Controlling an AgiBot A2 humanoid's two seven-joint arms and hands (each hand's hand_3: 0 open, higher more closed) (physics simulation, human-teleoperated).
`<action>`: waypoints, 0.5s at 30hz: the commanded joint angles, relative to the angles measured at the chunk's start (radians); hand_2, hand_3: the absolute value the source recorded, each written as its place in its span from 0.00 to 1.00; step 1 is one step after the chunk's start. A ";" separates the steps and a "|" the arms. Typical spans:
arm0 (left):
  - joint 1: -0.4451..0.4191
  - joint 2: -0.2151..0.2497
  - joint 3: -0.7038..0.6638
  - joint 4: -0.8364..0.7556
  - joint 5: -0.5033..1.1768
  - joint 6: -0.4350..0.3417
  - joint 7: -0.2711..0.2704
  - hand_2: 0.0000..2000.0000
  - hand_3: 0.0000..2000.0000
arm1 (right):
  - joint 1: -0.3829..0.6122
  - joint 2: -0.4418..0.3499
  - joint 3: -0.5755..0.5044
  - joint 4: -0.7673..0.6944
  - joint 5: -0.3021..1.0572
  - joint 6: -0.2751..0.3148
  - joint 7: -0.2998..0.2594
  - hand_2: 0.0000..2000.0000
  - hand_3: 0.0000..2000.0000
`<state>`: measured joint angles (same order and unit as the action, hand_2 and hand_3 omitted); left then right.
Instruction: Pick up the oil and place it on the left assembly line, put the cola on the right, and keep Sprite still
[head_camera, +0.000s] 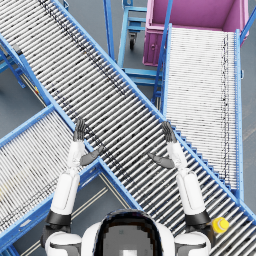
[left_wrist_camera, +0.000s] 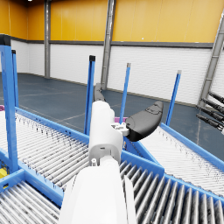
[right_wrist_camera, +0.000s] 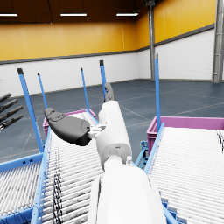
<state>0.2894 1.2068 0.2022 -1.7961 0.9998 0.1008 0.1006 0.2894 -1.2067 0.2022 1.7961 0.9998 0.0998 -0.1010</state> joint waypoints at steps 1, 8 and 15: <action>0.000 0.000 0.000 0.000 0.000 0.000 0.000 0.00 0.00 | 0.000 0.000 0.000 0.000 0.000 0.000 0.000 0.00 0.00; 0.000 0.000 0.000 0.000 0.000 0.000 0.000 0.00 0.00 | 0.000 0.000 0.000 0.000 0.000 0.000 0.000 0.00 0.00; 0.000 0.000 0.000 0.000 0.000 0.000 0.000 0.00 0.00 | 0.000 0.000 0.000 0.000 0.000 0.000 0.000 0.00 0.00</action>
<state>0.2894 1.2068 0.2022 -1.7961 0.9998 0.1008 0.1006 0.2894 -1.2067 0.2022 1.7961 0.9998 0.0998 -0.1010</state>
